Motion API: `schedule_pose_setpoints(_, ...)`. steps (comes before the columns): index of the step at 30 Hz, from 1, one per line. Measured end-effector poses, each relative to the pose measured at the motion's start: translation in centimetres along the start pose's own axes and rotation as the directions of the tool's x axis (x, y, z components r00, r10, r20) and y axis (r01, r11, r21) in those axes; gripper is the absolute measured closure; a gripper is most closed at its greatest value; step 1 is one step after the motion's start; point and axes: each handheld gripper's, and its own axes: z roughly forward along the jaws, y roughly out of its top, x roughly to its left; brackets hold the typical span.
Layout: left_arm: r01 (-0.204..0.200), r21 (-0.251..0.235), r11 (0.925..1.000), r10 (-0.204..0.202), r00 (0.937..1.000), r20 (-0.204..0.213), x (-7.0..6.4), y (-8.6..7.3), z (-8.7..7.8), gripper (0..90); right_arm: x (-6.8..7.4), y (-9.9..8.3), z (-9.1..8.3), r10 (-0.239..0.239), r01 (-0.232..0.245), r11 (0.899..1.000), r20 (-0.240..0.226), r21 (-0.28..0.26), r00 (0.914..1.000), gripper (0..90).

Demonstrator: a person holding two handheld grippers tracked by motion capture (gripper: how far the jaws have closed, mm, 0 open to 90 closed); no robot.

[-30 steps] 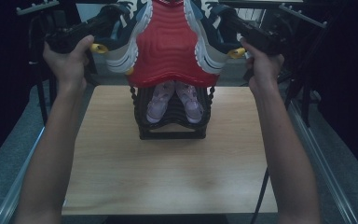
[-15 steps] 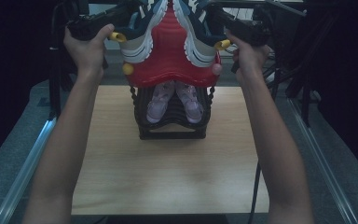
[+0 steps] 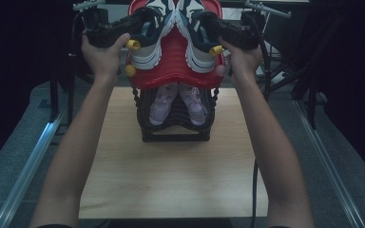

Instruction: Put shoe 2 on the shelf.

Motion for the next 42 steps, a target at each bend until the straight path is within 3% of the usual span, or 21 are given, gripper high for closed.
schedule_pose_setpoints(12,0.009,0.028,0.9996,-0.01,0.9998,0.015,-0.9,-0.8,1.0,64.5,0.4,-0.6,0.6,-0.045,0.045,0.999,0.021,0.016,0.9988,68.0)
schedule_pose_setpoints(15,-0.042,0.045,0.9981,0.043,0.9991,-0.004,-1.4,-1.2,1.2,64.8,0.4,-0.6,0.7,-0.046,0.046,0.999,0.022,0.022,0.9987,67.4)
schedule_pose_setpoints(18,-0.05,0.046,0.9977,0.05,0.9987,-0.009,-1.1,-1.4,1.0,64.6,0.4,-0.8,0.7,-0.05,0.049,0.999,0.01,0.013,0.9987,65.8)
schedule_pose_setpoints(23,-0.035,0.051,0.9981,0.034,0.9991,0.023,-0.4,-1.9,0.9,56.7,0.5,-0.8,0.5,-0.06,0.06,0.998,-0.014,0.018,0.9981,61.8)
schedule_pose_setpoints(29,0.0,0.034,0.9994,-0.001,0.9994,0.035,0.0,-1.7,0.4,43.9,0.8,-0.9,0.5,-0.086,0.087,0.996,-0.008,0.021,0.9962,53.5)
schedule_pose_setpoints(34,0.018,0.022,0.9996,-0.019,0.9988,0.045,0.1,-1.3,-0.2,41.2,0.6,-1.1,0.4,-0.063,0.065,0.998,-0.064,0.027,0.9959,44.5)
schedule_pose_setpoints(42,0.041,0.025,0.9989,-0.042,0.9974,0.058,0.4,-1.7,-0.9,38.3,0.7,-1.0,-0.6,-0.076,0.078,0.997,-0.075,0.023,0.9943,37.4)
